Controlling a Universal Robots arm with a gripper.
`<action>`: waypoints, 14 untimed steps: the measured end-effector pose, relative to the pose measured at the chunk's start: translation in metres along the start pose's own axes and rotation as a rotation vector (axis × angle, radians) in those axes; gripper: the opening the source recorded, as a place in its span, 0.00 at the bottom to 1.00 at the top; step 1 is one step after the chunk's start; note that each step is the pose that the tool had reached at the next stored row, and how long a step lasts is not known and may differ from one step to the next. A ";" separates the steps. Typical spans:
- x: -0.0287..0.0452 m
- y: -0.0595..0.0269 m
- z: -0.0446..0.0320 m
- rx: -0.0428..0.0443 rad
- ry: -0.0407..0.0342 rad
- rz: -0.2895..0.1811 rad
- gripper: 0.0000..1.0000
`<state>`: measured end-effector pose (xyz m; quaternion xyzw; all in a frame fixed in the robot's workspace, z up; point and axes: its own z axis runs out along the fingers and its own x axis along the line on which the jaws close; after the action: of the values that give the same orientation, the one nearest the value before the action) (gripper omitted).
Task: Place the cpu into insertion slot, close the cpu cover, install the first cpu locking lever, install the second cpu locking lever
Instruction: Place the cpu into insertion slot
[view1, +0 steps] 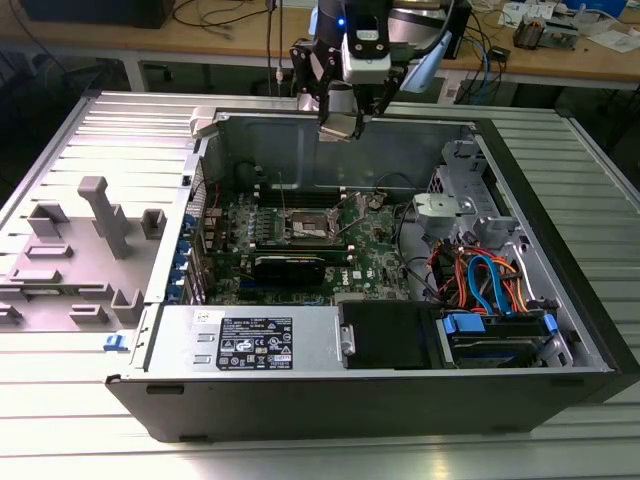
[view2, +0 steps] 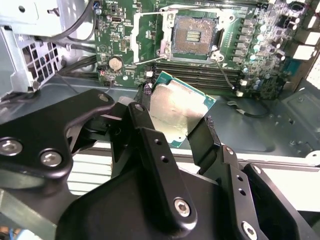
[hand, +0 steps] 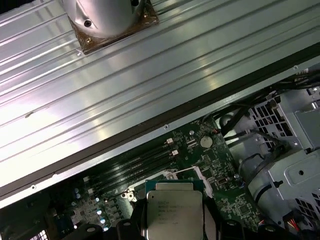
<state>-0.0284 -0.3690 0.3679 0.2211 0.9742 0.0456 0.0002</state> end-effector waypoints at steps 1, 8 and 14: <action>0.0000 0.0000 0.0000 0.0000 -0.0006 0.008 0.55; 0.0000 0.0000 0.0000 -0.0001 -0.0009 0.010 0.55; 0.0000 0.0000 0.0000 -0.0002 -0.0015 0.017 0.55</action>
<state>-0.0284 -0.3690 0.3679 0.2292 0.9723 0.0456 0.0006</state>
